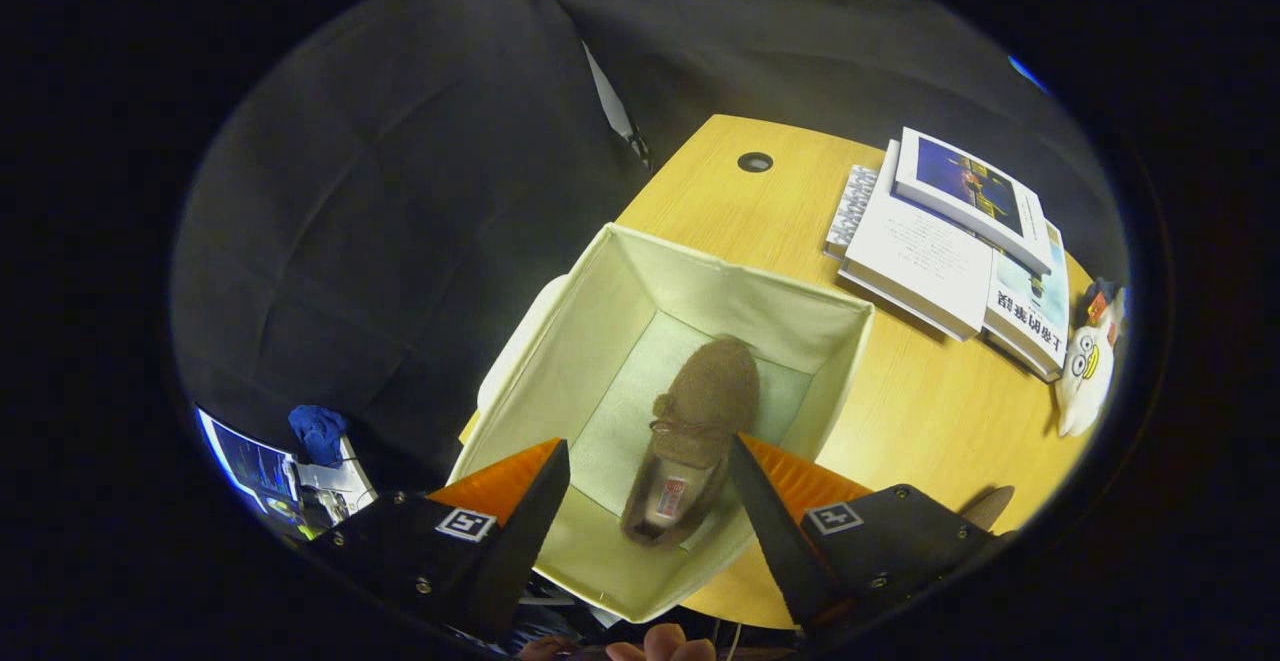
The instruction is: Open the storage box then place both shoes into the box .Put the left shoe in first, then the right shoe, with the right side of both shoes facing outward in a uniform manner.
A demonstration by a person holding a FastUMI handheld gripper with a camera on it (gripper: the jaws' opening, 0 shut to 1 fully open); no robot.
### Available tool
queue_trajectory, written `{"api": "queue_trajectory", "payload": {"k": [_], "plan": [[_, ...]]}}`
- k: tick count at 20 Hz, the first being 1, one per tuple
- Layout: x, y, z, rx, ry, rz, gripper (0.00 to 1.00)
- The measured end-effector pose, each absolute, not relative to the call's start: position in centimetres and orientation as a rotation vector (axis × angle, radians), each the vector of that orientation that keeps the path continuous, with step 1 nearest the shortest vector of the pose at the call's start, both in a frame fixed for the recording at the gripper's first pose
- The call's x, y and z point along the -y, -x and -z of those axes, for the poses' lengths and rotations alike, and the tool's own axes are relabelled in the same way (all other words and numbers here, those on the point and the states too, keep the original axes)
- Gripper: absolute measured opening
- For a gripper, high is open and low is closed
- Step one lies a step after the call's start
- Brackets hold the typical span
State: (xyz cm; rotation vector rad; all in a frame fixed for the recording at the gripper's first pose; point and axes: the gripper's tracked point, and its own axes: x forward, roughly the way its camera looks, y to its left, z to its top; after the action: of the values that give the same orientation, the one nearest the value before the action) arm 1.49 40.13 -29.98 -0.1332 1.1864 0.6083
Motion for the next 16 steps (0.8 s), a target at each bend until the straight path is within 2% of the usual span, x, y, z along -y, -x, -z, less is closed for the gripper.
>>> {"api": "queue_trajectory", "payload": {"k": [8, 16], "plan": [[-34.0, -2.1, 25.2, -1.126, 0.066, -0.594, 0.97], [-21.9, -1.3, 25.2, -1.078, 0.082, -0.434, 0.98]]}}
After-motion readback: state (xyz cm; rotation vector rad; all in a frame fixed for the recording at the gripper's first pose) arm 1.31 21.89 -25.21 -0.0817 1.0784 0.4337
